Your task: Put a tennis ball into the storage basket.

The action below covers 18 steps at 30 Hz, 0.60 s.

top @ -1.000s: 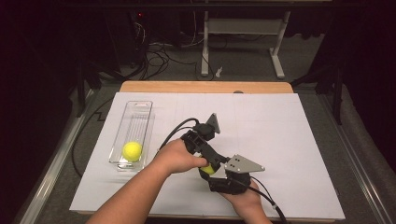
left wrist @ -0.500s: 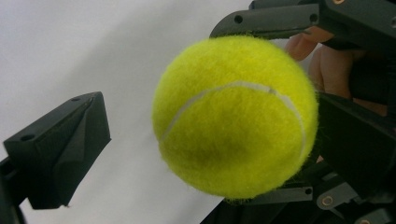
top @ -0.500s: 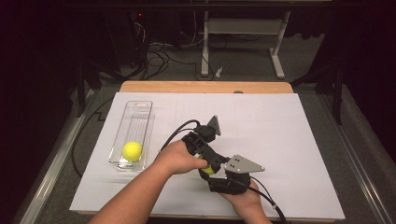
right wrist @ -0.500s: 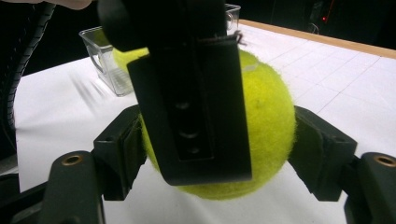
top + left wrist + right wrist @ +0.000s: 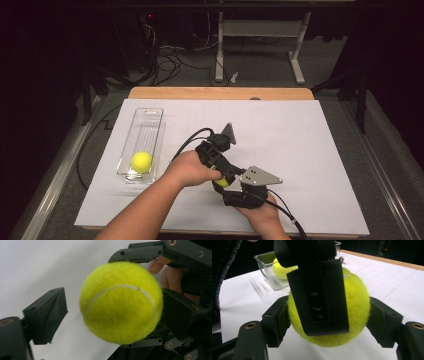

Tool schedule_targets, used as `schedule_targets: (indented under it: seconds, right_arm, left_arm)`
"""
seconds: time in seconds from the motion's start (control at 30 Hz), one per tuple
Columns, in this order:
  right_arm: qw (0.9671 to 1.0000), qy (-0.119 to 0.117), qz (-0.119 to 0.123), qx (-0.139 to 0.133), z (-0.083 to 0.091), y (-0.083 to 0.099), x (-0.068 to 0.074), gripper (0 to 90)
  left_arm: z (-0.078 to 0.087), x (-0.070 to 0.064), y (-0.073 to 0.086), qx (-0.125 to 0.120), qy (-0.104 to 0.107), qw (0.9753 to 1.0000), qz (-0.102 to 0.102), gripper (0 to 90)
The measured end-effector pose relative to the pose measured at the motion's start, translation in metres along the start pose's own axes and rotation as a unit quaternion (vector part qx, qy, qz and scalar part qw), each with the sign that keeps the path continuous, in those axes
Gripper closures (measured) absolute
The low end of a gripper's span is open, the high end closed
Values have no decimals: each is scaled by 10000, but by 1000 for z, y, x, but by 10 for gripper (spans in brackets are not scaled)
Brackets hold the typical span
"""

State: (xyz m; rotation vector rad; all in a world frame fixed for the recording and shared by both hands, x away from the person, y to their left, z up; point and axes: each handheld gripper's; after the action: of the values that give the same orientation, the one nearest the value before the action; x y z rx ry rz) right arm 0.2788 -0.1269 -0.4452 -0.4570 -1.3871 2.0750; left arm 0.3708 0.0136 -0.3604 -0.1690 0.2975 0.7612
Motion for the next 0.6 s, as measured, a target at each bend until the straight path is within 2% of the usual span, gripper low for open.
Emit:
schedule_targets:
  seconds: [0.33, 0.6]
  right_arm:
    - [10000, 6, 4, 19, -1, 0, 0, 276]
    - [10000, 9, -2, 18, -1, 1, 0, 275]
  left_arm:
    - [0, -1, 0, -12, 119, 9999, -42, 254]
    - [0, -1, 0, -17, 108, 9999, -37, 263]
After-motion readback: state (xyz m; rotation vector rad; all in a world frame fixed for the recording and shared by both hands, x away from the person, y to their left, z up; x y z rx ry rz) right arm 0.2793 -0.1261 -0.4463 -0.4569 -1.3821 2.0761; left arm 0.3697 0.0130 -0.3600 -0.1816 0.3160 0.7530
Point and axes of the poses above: each handheld gripper's, and its own axes: z roughly backward along the jaws, y roughly out of its underside, x roughly to its left, and after that the axes turned 2 degrees about x, right-handed
